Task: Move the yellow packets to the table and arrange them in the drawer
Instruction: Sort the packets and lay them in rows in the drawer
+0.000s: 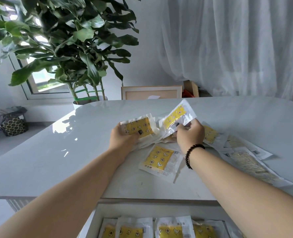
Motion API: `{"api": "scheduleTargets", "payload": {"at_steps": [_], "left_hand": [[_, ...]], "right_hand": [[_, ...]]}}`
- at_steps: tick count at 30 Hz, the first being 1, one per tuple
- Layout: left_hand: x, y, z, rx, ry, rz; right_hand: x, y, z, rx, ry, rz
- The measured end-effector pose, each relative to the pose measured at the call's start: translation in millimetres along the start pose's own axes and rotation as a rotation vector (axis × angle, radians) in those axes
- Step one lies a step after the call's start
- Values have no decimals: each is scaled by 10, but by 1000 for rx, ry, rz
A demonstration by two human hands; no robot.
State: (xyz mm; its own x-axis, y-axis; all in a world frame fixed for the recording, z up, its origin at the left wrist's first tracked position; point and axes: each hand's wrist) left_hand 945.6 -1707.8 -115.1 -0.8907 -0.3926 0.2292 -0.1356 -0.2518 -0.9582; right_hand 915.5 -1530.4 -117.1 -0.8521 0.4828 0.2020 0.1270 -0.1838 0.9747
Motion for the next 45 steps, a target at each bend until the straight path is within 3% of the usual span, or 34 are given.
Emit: {"api": "scheduleTargets", "payload": {"at_steps": [3, 6, 9, 12, 17, 19, 22, 28, 32, 35, 37, 41, 45], "left_hand": [[2, 14, 7, -62, 18, 9], [-6, -2, 44, -238, 53, 55], [0, -25, 87, -410, 102, 85], [-12, -29, 105, -426, 158, 61], [-33, -38, 125, -468, 167, 56], [-33, -46, 146, -578, 180, 75], [-41, -32, 143, -622, 228, 82], [-165, -113, 18, -212, 177, -161], [-209, -140, -8, -177, 188, -221], [-177, -108, 15, -224, 57, -231], [-148, -89, 32, -252, 3, -222], [-83, -52, 4, -236, 86, -89], [61, 8, 80, -427, -167, 80]], "right_hand": [[-7, 27, 18, 252, 42, -61], [-48, 33, 17, 381, 251, -122], [-107, 13, -26, 98, 399, -23], [-166, 28, -51, -106, 460, 104], [-175, 61, -44, -134, 418, 141], [-196, 87, -34, -148, 460, 112], [-233, 87, -52, -211, 526, 221], [-243, 88, -35, -10, 332, 466], [-272, 68, -65, -116, 428, 476], [-266, 53, -76, -140, 470, 479], [-268, 42, -87, -178, 494, 492], [-244, 21, -105, -268, 490, 493], [-236, 46, -89, -200, 450, 372]]}}
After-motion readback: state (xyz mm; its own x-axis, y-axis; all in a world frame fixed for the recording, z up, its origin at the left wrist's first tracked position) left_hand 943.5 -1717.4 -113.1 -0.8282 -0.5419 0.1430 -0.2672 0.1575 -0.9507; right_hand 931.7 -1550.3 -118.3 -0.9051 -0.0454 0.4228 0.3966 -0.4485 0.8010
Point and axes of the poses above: each hand's wrist, its own x-axis towards the middle knuckle, its own z-axis out of the back of the hand, y = z × x, and after that the axes turned 4 degrees about -z, right-handed
